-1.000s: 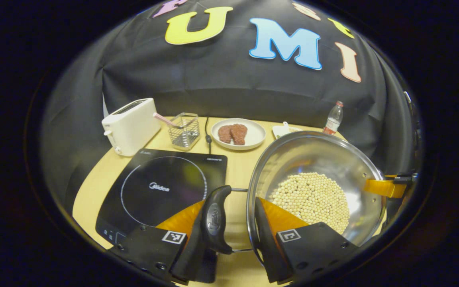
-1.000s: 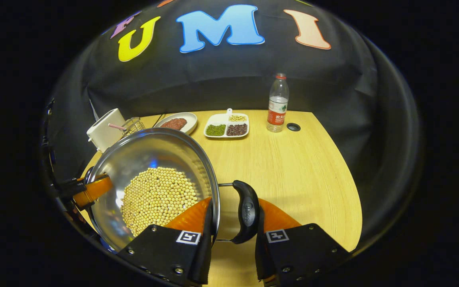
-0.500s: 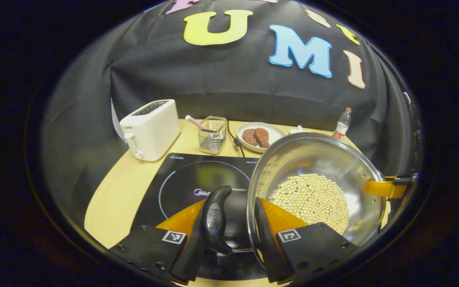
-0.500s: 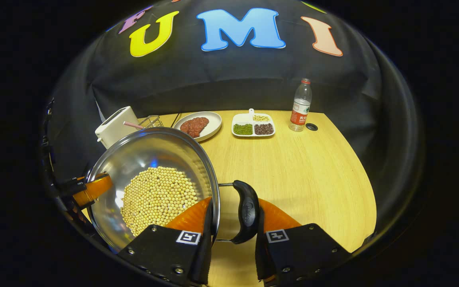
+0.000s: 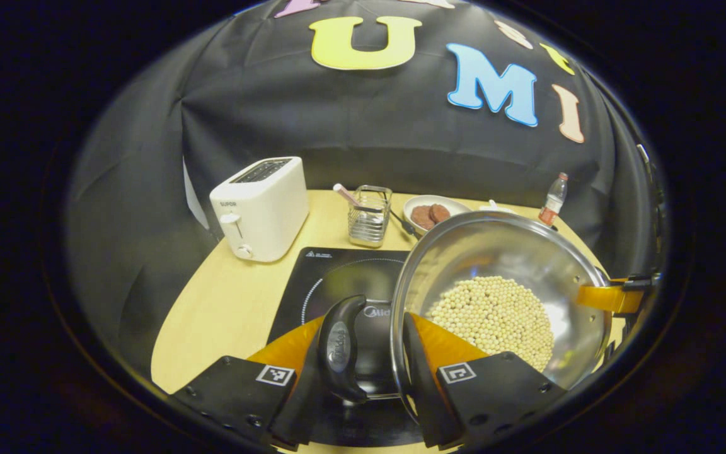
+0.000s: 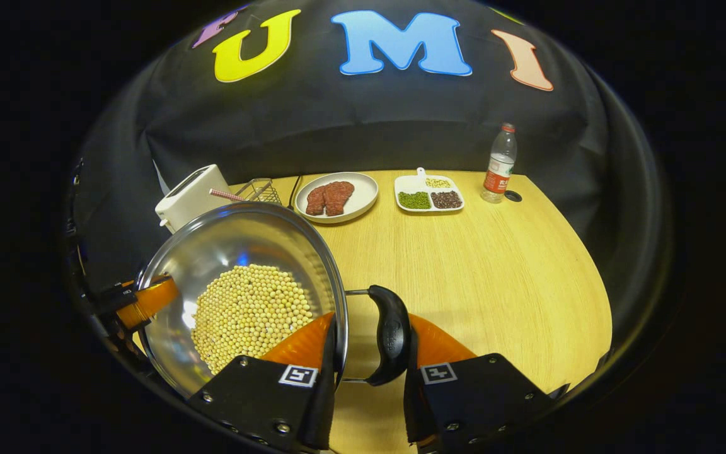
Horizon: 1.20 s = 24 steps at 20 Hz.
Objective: First push the handle of the pot to place it horizontally, then grasp the pot with both hands and set it on the induction cooktop.
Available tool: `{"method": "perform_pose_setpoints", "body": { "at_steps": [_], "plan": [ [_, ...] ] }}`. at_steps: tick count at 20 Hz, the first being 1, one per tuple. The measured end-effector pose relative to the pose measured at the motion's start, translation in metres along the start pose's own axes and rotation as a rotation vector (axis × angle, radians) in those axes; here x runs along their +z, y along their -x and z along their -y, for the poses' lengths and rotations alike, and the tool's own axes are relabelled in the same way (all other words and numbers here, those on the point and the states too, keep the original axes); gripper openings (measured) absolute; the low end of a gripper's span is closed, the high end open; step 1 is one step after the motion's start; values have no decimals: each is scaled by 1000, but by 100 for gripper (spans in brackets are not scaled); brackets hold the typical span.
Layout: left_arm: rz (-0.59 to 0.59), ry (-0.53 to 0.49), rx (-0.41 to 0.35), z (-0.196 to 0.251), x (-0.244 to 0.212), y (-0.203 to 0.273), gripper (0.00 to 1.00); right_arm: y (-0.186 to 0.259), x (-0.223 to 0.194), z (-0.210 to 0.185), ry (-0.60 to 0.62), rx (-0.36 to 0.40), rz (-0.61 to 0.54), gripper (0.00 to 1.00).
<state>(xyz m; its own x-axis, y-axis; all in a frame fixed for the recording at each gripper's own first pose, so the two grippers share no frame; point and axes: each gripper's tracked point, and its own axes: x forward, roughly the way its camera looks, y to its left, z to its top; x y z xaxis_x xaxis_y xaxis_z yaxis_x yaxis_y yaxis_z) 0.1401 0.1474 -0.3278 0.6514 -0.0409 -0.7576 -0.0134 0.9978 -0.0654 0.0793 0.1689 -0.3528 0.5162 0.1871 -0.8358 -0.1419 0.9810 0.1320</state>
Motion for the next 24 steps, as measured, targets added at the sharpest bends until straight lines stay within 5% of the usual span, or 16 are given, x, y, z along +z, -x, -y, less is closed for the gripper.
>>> {"method": "perform_pose_setpoints", "body": {
  "at_steps": [24],
  "plan": [
    [-35, -41, -16, -90, 3, -83, 69, -68, 9, -83, -50, -23, -74, 45]
  ]
}}
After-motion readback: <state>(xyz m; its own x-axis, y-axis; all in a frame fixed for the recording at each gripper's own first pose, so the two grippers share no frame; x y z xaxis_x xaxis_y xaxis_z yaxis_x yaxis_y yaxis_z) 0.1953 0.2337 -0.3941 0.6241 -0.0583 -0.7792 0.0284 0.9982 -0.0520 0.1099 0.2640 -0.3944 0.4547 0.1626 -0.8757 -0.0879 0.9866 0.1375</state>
